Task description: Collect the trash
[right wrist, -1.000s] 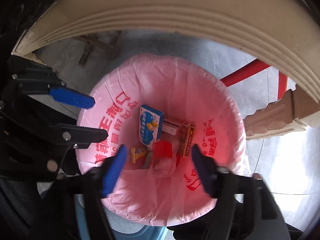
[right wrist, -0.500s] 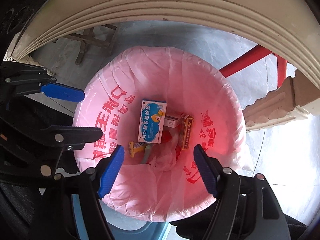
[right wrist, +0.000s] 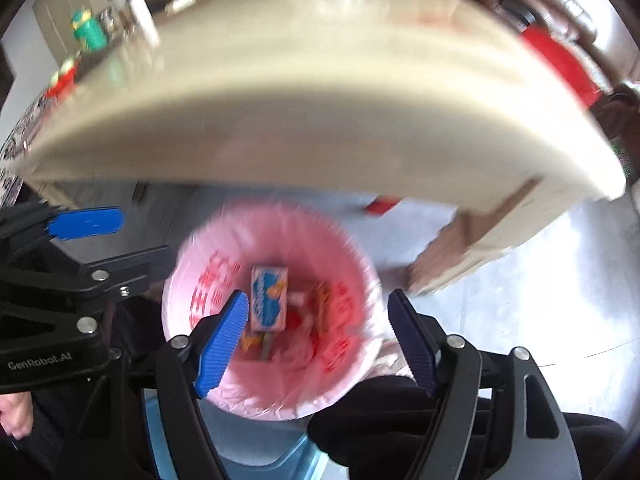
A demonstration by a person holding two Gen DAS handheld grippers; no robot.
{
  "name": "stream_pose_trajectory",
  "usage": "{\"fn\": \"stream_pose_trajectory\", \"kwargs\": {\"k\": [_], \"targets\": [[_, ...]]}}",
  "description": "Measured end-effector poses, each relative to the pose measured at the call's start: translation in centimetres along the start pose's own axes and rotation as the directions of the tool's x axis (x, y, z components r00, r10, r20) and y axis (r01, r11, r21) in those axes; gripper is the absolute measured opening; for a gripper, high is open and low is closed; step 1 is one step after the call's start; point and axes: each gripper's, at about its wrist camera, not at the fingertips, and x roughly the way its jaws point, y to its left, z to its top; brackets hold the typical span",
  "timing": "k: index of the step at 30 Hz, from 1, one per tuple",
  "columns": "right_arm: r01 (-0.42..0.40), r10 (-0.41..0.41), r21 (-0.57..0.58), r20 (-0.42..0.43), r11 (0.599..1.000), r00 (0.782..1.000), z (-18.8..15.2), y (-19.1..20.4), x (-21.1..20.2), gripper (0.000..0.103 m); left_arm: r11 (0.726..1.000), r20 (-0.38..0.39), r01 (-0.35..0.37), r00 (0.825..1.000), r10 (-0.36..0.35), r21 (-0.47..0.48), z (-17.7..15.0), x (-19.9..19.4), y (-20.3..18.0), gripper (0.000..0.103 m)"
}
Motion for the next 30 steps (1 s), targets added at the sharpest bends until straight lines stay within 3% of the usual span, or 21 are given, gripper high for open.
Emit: {"fn": "stream_pose_trajectory", "kwargs": {"k": [6,10,15,17,25,30], "targets": [[0.019,-0.035,0.097,0.165,0.995,0.986,1.5,-3.0,-7.1,0.078,0.998,0.187,-0.050,0.981,0.058,-0.048,1.3,-7.4,-2.2,0.078],[0.042,-0.085,0.162,0.269,0.986,0.959,2.1,-5.2,-11.9,0.080,0.994,0.284,-0.092,0.953,0.103,-0.051,1.0,-11.7,-4.6,0.086],[0.065,-0.142,0.215,0.364,0.975,0.921,2.6,-6.7,-17.2,0.083,0.992,0.359,-0.120,0.925,0.125,-0.038,-0.1,-15.2,-7.1,0.092],[0.080,-0.171,0.230,0.410,0.970,0.896,2.5,-6.9,-19.9,0.088,0.992,0.383,-0.125,0.915,0.129,-0.036,-0.3,-16.5,-7.9,0.092],[0.147,-0.247,0.227,0.520,0.963,0.818,1.3,-5.0,-27.8,0.093,0.985,0.471,-0.150,0.866,0.171,-0.082,-0.8,-21.1,-8.9,0.094],[0.156,-0.258,0.224,0.557,0.962,0.789,0.6,-3.8,-31.0,0.094,0.980,0.509,-0.161,0.838,0.197,-0.115,-1.1,-23.2,-8.8,0.097]]}}
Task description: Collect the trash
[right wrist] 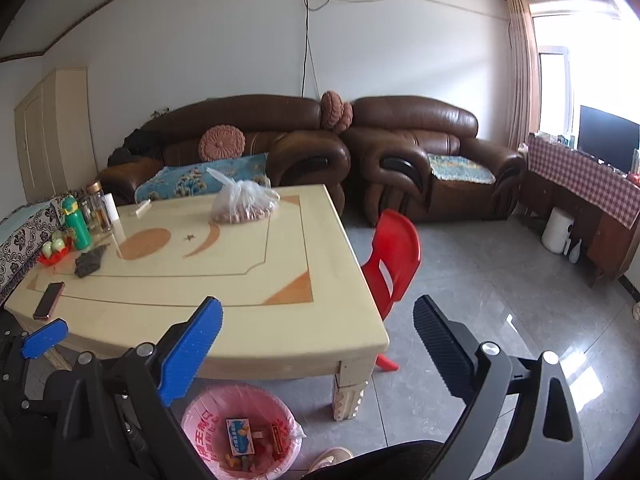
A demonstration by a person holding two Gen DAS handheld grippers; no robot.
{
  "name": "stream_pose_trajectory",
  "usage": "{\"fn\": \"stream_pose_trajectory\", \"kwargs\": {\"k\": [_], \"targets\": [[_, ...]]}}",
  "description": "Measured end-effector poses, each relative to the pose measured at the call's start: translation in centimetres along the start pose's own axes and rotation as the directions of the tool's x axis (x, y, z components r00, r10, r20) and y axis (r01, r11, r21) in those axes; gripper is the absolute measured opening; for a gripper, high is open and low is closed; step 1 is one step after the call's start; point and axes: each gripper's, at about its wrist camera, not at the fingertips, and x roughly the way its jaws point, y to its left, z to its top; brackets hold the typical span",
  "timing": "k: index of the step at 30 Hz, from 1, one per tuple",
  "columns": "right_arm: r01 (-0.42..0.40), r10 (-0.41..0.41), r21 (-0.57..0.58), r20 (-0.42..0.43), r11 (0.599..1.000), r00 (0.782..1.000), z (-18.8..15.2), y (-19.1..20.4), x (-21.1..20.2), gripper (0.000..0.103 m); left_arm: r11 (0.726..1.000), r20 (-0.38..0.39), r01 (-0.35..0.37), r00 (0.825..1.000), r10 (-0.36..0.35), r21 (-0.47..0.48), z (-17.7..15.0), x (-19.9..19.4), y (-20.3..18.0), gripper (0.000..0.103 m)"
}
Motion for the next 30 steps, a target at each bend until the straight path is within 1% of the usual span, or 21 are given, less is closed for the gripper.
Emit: {"fn": "stream_pose_trajectory", "kwargs": {"k": [4,6,14,21,30], "targets": [[0.000,0.000,-0.013,0.022,1.000,1.000,0.2,0.9,-1.7,0.096,1.000,0.005,-0.025,1.000,0.025,-0.004,0.3,-0.9,0.5,0.097],[0.017,-0.016,-0.020,0.038,1.000,0.999,0.2,1.3,-2.5,0.096,1.000,0.009,-0.026,1.000,0.026,-0.008,0.4,-1.2,0.6,0.097],[0.023,-0.021,-0.030,0.066,0.999,0.998,0.6,2.2,-3.9,0.096,0.999,0.014,-0.040,0.999,0.041,-0.011,0.5,-1.6,1.0,0.097],[0.018,-0.015,-0.040,0.067,0.999,0.998,0.8,2.7,-4.1,0.096,0.999,0.001,-0.032,0.999,0.032,-0.021,0.4,-1.6,1.3,0.097],[0.012,-0.009,-0.043,0.060,0.999,0.998,0.8,2.7,-3.9,0.096,0.999,0.009,-0.037,0.999,0.037,-0.027,0.4,-1.7,1.6,0.097]]}}
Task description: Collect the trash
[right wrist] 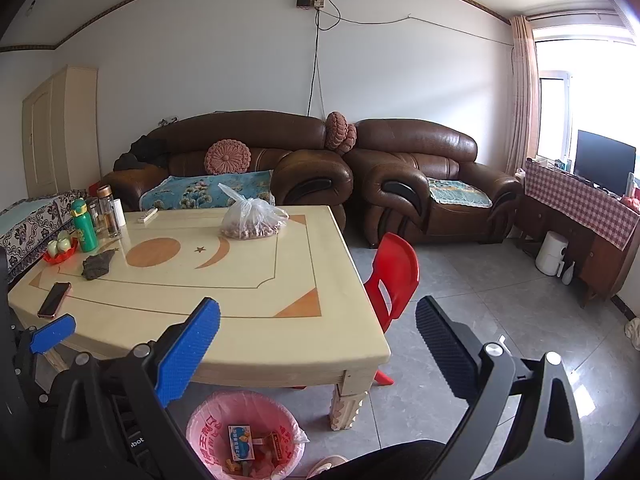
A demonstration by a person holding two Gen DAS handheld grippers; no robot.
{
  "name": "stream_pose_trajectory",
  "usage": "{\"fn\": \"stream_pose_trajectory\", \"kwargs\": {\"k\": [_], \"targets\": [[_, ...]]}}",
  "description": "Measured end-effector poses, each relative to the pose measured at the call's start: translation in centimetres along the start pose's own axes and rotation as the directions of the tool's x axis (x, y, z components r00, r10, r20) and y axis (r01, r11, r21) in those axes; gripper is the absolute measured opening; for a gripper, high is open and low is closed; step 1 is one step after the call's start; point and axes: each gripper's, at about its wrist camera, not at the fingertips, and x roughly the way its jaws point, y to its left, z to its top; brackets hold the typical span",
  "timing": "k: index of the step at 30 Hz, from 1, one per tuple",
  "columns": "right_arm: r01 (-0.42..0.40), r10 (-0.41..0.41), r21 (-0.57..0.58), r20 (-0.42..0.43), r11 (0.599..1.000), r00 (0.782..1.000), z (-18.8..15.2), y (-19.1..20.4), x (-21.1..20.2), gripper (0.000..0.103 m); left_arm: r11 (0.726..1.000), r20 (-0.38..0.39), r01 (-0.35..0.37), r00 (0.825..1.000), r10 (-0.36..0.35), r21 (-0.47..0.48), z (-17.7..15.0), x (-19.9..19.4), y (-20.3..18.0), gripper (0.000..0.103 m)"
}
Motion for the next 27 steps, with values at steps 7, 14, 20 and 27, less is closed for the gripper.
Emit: {"fn": "stream_pose_trajectory", "kwargs": {"k": [7,14,20,27], "targets": [[0.001,-0.001,-0.002,0.001,1.000,1.000,-0.02,-0.03,0.02,0.096,1.000,-0.007,-0.001,1.000,0.001,0.001,-0.09,0.07,0.14,0.097],[-0.001,0.001,-0.004,-0.003,1.000,1.000,-0.24,0.00,0.20,0.096,1.000,-0.007,-0.001,1.000,0.001,0.002,-0.12,0.05,0.28,0.097],[-0.001,0.001,-0.003,-0.002,1.000,1.000,-0.29,-0.02,0.28,0.096,1.000,-0.009,0.000,1.000,0.000,0.003,-0.11,0.07,0.29,0.097],[0.001,-0.001,-0.006,-0.001,1.000,1.000,-0.40,0.01,0.35,0.096,1.000,-0.009,-0.001,1.000,0.001,0.004,-0.20,0.08,0.54,0.097]]}}
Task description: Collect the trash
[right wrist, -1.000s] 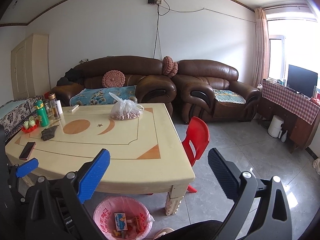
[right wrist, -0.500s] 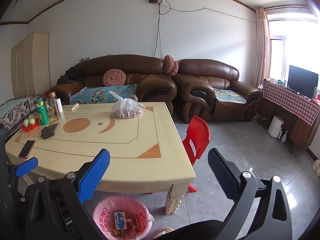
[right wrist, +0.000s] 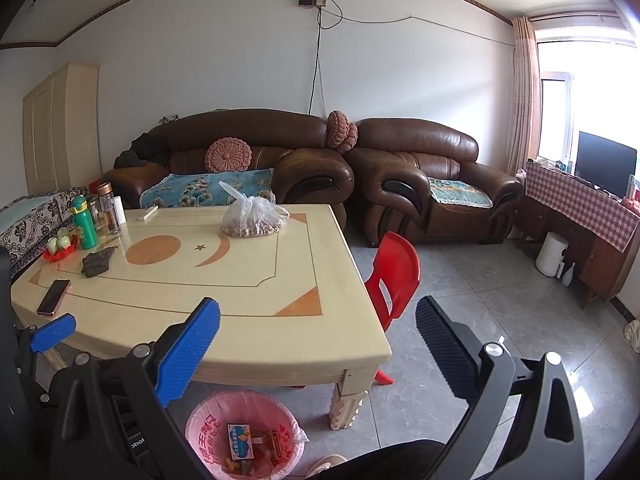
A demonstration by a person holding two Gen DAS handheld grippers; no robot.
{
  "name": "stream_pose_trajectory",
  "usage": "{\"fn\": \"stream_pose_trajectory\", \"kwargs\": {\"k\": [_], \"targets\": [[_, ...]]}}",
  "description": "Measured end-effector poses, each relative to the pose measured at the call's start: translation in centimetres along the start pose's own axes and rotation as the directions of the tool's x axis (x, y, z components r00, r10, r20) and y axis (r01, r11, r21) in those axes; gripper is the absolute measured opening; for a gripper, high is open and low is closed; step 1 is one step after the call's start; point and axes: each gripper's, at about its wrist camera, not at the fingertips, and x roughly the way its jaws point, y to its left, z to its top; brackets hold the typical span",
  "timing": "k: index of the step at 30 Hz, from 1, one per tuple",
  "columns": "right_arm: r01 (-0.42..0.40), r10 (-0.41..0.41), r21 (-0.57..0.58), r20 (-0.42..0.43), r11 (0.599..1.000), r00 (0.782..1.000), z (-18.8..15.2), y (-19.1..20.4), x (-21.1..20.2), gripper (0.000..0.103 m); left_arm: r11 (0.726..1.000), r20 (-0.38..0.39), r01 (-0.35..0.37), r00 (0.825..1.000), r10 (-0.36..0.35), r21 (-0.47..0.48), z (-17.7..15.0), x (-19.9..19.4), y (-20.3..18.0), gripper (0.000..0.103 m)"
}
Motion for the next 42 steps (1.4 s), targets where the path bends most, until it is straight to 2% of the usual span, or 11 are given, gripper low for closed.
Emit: {"fn": "stream_pose_trajectory", "kwargs": {"k": [28,42], "targets": [[-0.002,0.002,-0.006,-0.001,1.000,1.000,-0.01,-0.13,0.23,0.096,1.000,-0.002,-0.003,1.000,0.003,-0.006,-0.37,0.32,0.63,0.097],[-0.001,0.001,-0.006,-0.001,1.000,1.000,-0.14,-0.41,0.56,0.096,0.999,0.003,-0.026,1.000,0.026,0.021,-0.28,0.65,0.10,0.097]]}}
